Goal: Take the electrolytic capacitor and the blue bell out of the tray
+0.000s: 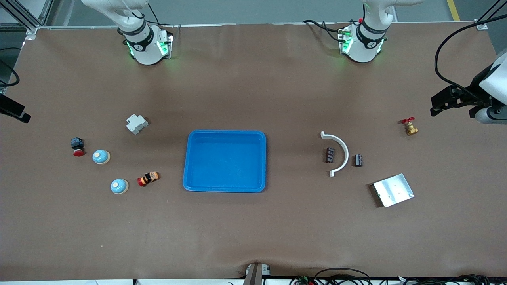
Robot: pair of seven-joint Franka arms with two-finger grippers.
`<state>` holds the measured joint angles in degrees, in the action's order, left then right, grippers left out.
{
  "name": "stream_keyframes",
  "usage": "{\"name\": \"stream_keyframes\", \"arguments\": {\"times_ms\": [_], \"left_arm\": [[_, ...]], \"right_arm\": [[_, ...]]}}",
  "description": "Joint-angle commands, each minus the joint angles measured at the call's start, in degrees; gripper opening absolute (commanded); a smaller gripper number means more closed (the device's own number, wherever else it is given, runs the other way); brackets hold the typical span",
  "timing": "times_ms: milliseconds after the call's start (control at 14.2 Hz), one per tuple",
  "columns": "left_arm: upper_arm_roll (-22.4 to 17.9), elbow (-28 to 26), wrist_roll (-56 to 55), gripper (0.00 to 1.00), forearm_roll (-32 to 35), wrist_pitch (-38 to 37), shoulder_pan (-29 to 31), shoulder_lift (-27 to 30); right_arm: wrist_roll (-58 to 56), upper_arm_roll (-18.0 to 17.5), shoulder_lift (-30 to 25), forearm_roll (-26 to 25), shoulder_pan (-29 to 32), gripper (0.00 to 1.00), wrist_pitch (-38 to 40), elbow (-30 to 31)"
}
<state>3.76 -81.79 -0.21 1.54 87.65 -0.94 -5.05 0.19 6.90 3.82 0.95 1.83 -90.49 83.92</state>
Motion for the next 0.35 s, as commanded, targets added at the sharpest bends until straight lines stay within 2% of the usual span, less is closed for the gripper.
{"name": "stream_keyframes", "arguments": {"times_ms": [0,282], "left_arm": [[-0.8,0.2,1.7,1.0,-0.4,-0.2,-0.2,0.7],[-0.9,0.2,1.7,1.0,-0.4,0.6,-0.2,0.7]], "right_arm": [[-0.1,-0.1,-0.3,-0.2,0.3,1.0,0.7,-0.6],[-0.1,-0.1,-0.3,-0.2,0.3,1.0,0.7,-0.6]]}}
